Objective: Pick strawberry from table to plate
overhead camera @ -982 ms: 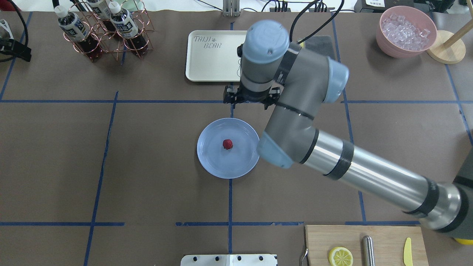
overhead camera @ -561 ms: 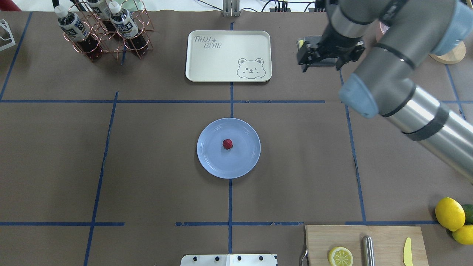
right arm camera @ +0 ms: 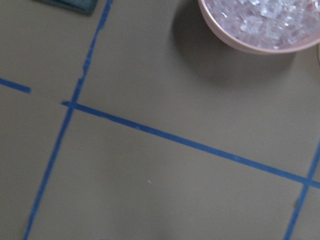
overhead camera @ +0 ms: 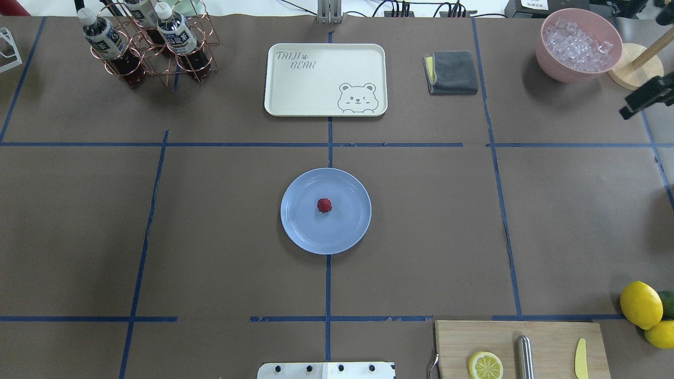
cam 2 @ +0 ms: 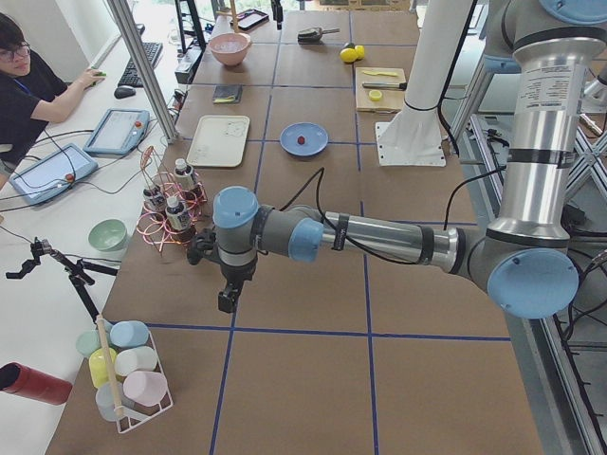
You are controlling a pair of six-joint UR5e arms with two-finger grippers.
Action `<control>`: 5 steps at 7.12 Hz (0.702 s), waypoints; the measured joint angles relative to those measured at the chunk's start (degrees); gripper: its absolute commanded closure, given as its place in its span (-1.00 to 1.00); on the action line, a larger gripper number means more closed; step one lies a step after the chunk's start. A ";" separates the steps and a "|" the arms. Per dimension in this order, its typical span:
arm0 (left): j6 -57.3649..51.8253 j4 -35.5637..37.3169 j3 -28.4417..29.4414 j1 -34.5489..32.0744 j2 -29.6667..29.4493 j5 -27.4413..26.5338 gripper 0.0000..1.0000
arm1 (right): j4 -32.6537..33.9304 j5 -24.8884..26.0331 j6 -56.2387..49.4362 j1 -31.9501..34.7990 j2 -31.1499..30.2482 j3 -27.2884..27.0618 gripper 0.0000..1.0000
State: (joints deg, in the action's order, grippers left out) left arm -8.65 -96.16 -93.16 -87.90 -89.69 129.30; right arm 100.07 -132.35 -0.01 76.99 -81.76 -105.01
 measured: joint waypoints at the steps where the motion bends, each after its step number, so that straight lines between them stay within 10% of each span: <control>1: -1.55 -0.24 1.07 -0.70 1.77 0.18 -1.00 | 0.00 -0.72 -6.66 4.42 -4.23 0.31 -1.00; 5: -3.73 -0.43 4.27 -1.83 5.05 1.61 -1.00 | -0.54 -4.94 -14.77 13.38 -11.52 2.58 -1.00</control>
State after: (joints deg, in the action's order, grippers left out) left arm -12.38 -96.59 -88.89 -89.73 -84.63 130.91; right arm 99.54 -137.29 -14.78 90.37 -93.28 -102.43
